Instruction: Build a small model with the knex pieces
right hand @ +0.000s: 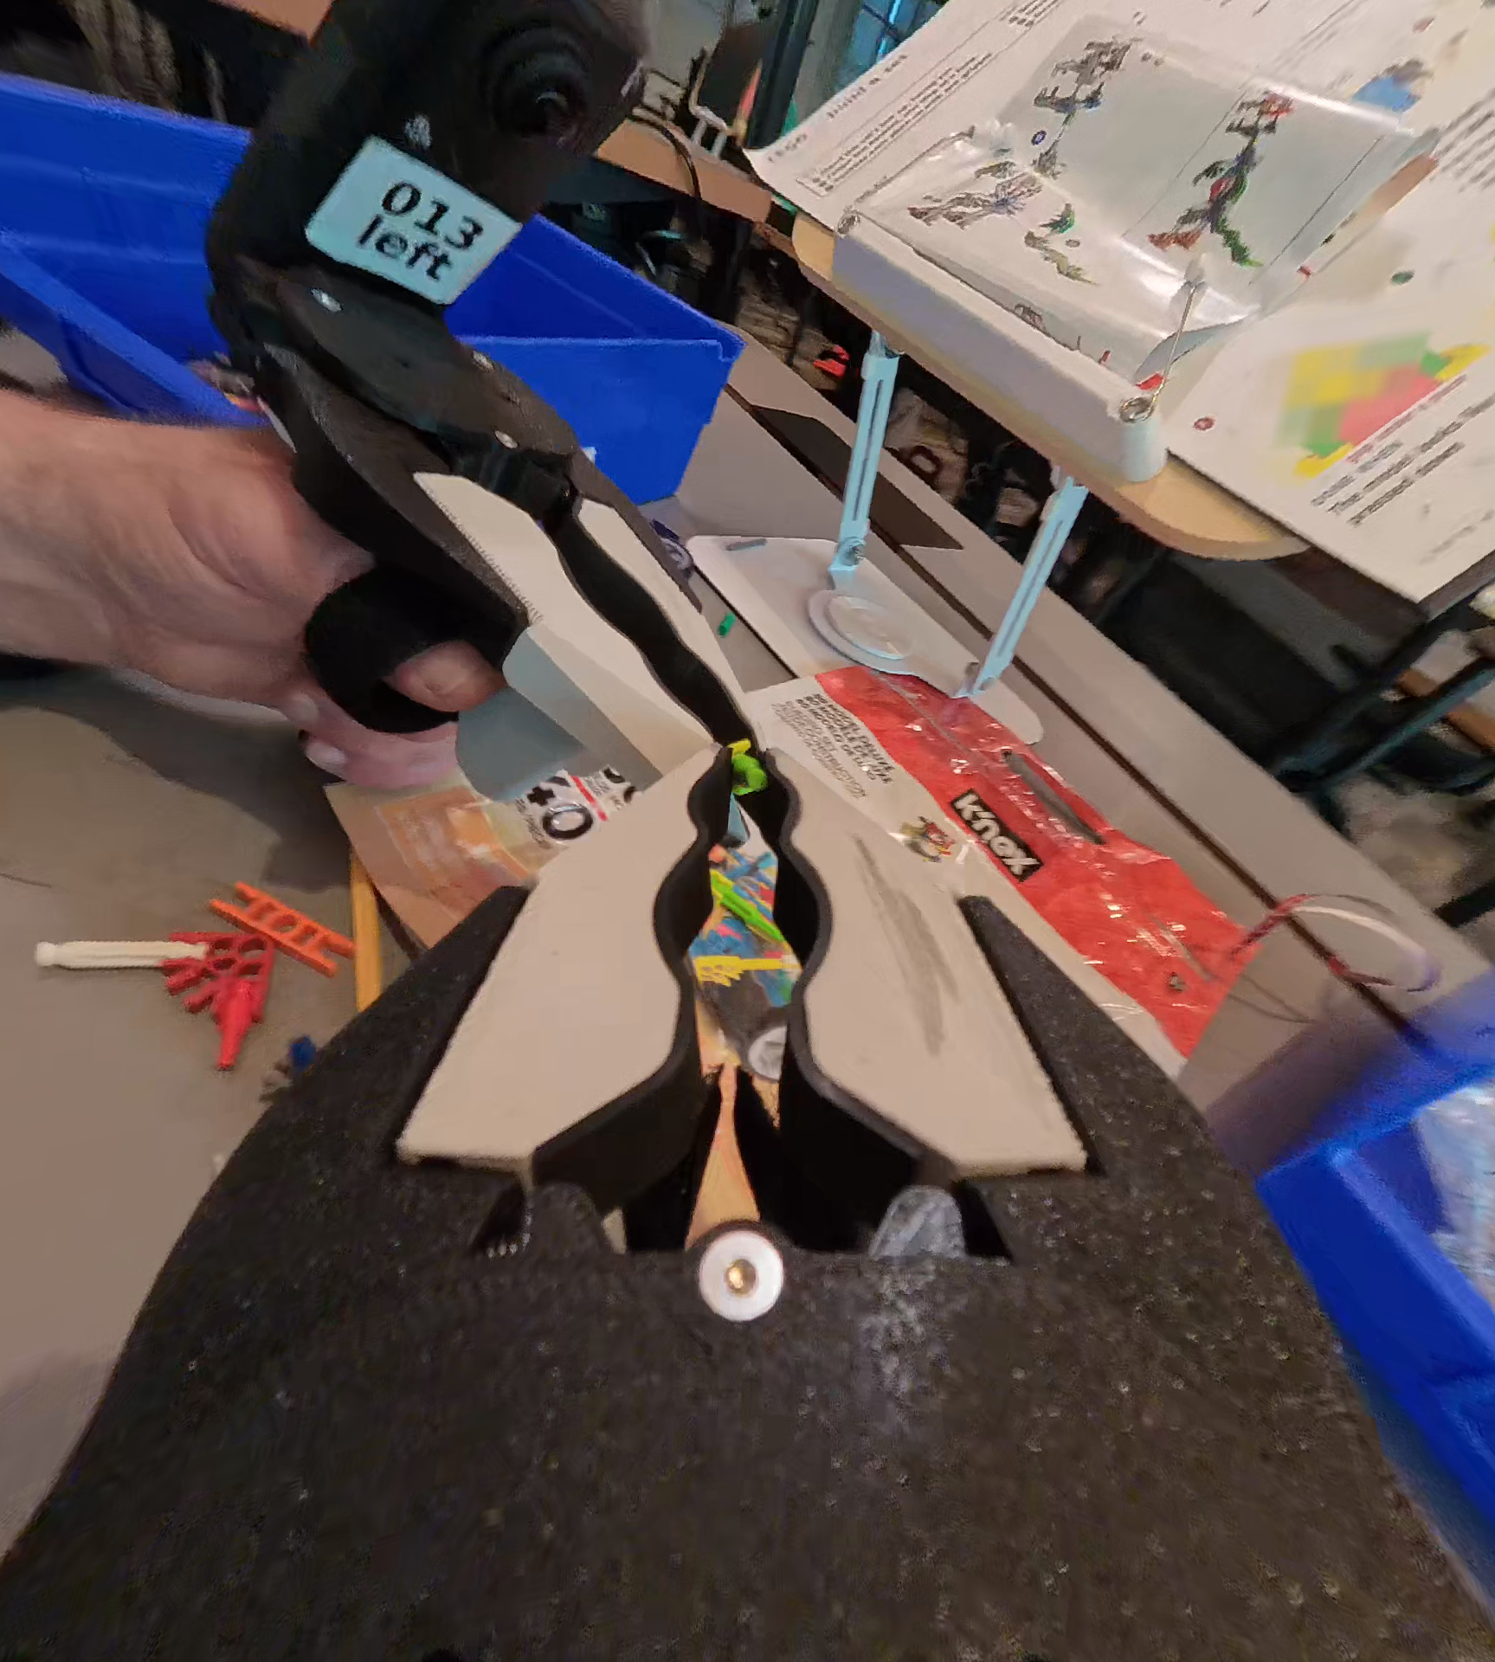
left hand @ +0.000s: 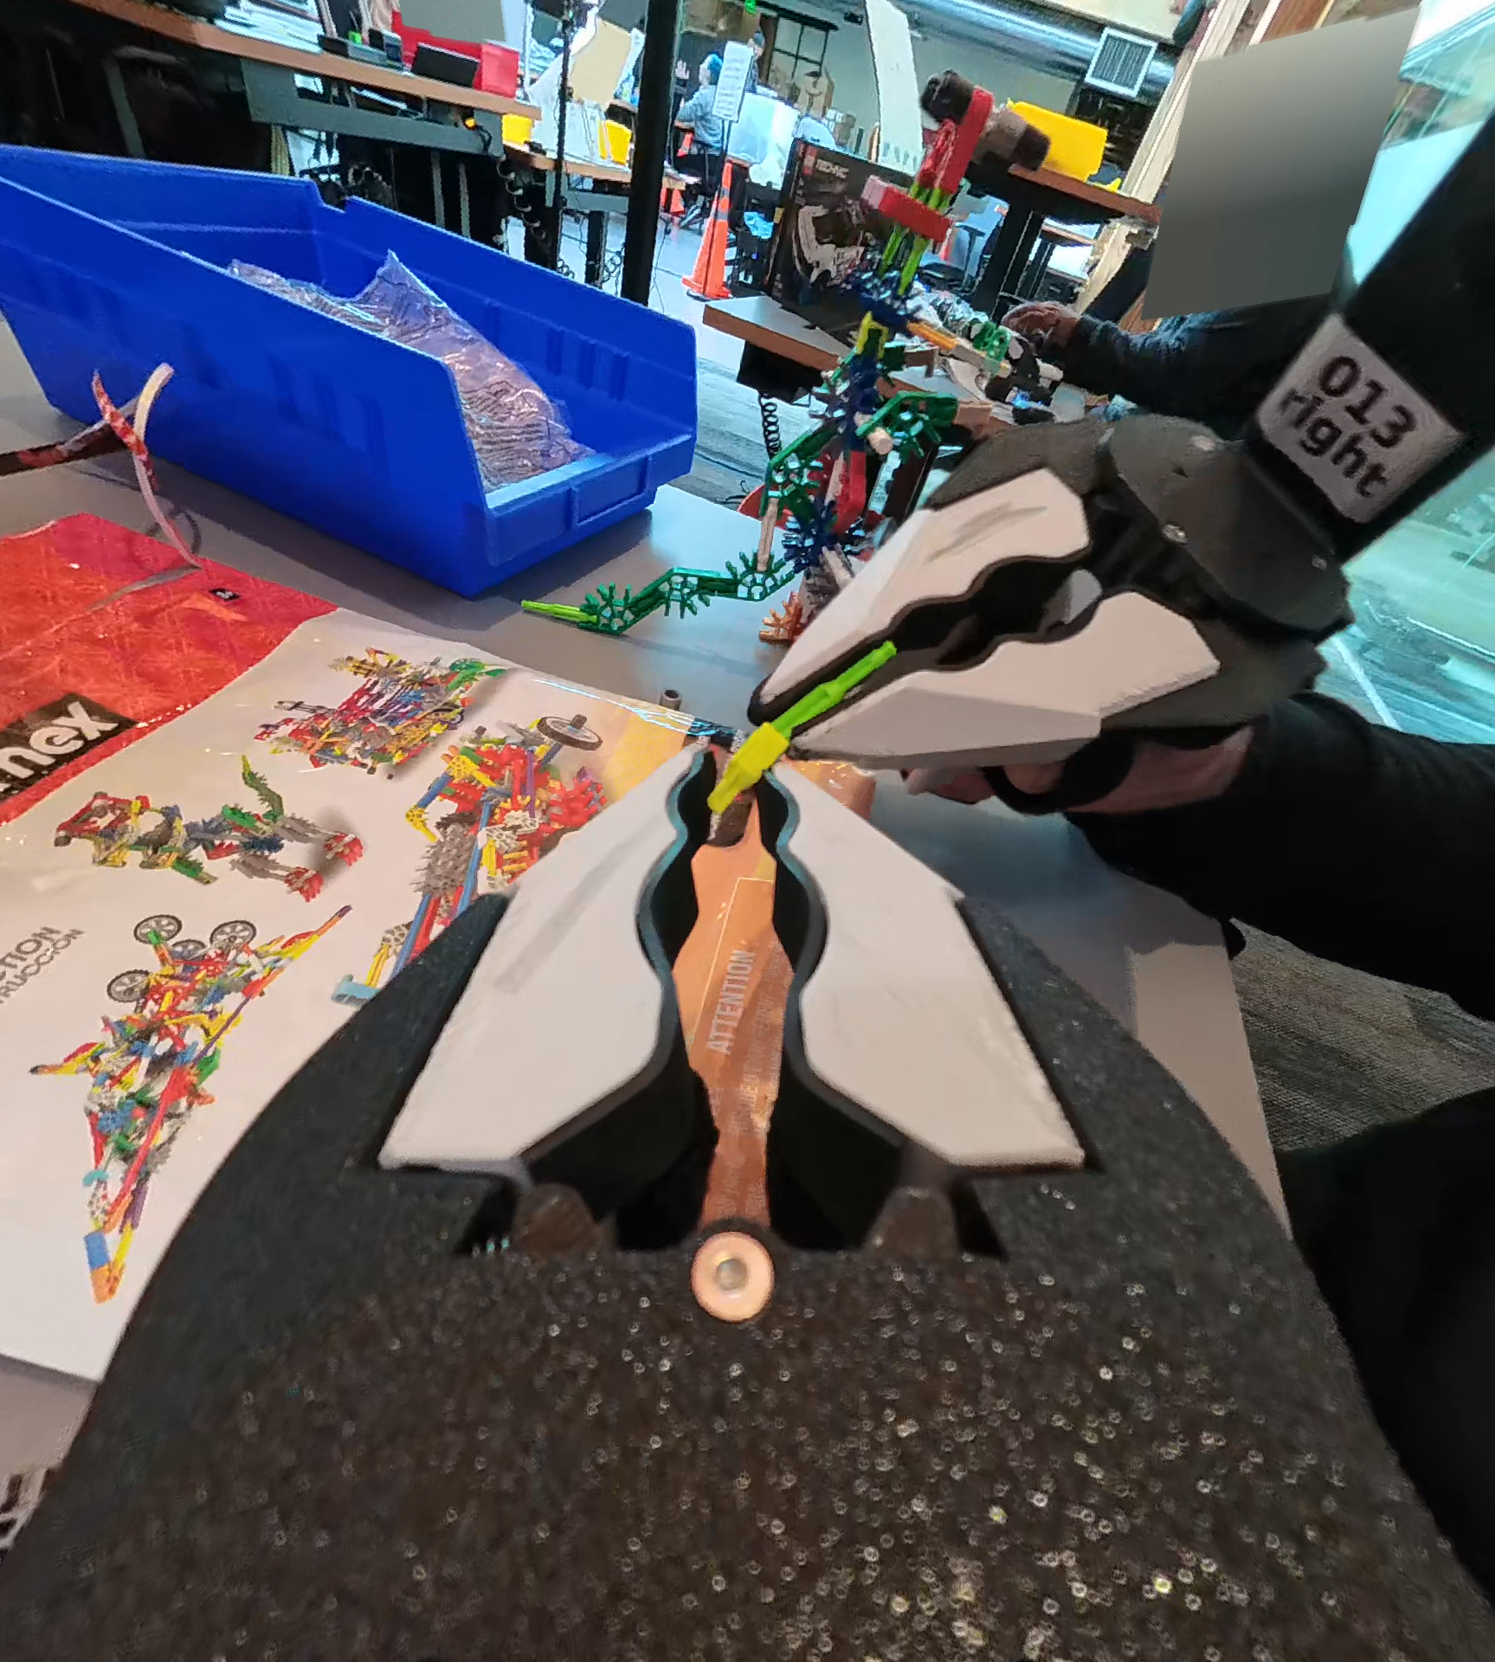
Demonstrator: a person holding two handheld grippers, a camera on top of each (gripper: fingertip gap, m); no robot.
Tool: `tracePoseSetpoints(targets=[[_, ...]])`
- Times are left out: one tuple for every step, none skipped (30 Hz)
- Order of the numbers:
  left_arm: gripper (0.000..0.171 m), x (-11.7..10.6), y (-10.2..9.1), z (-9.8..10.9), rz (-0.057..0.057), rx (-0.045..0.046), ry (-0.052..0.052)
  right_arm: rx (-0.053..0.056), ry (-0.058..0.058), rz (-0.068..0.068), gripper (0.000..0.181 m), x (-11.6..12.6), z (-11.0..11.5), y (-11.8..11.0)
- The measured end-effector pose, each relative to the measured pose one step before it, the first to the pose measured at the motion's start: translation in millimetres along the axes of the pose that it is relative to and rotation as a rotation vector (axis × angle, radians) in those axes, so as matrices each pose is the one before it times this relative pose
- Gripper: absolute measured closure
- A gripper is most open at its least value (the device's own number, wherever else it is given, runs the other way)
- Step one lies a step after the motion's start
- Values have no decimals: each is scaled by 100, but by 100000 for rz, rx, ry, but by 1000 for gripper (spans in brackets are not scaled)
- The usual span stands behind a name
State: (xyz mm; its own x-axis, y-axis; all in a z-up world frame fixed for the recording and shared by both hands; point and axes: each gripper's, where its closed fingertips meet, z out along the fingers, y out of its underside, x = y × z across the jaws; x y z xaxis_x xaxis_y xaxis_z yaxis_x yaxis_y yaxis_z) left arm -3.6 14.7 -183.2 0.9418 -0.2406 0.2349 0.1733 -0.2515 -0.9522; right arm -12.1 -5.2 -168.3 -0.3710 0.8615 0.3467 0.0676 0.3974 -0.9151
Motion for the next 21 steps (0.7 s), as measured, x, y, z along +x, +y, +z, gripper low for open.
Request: tracePoseSetpoints(targets=[[167,-143,125,62,-138,-425,-804,-698,1915,-3160,180,-21,91,5],[167,-96,58,47,-736,246,-265,-481,1034,-1232,180,-5,63,22],[167,-69,36,12,-330,-157,-286,-671,1234,-1799,180,54,37,31],[167,-97,16,42,361,-166,-938,-611,1325,-1366,180,35,48,4],[167,-107,-15,52,490,38,-1182,-282,107,412,180,-2,28,23],[167,-59,63,21,1294,-448,-794,54,241,240,180,30,1,11],[167,-56,-18,17,1210,-203,-914,-384,1335,-1357,180,53,2,-8],[167,-80,-37,36,2263,-90,-1789,-163,1133,-952,180,12,-11,-39],[167,-51,-2,21,2516,-448,-1726,545,216,718,179,22,-37,-61],[167,11,-54,-8,584,-200,-709,-296,706,-1178,180,16,-12,46],[167,-24,30,41,61,-261,-497,-903,1289,-2144,179,26,46,88],[167,-69,82,99,-419,-216,-507,-289,794,-1200,179,-5,27,34],[167,-36,58,30,-160,-357,108,-65,657,-1107,179,-15,24,-33],[167,-18,-26,-30,125,49,241,-470,77,-498,179,-14,65,44],[167,-50,59,11,-620,-192,-24,-331,-1826,3419,180,-56,111,195],[167,-100,261,60,-386,-1383,-121,392,-3304,6436,180,-53,88,225],[167,-47,297,65,-384,-1899,738,-578,-2403,4120,180,-9,75,239],[167,-14,258,76,-876,-1944,1322,-1099,-758,1414,180,-24,123,228],[167,-122,262,82,704,-1885,206,-282,-2459,5204,180,-55,152,223],[167,-127,291,42,897,-1918,-357,-418,-4685,8449,179,-20,146,318],[167,-67,311,48,-177,-1758,-26,-1768,-2040,3475,180,76,160,421]])
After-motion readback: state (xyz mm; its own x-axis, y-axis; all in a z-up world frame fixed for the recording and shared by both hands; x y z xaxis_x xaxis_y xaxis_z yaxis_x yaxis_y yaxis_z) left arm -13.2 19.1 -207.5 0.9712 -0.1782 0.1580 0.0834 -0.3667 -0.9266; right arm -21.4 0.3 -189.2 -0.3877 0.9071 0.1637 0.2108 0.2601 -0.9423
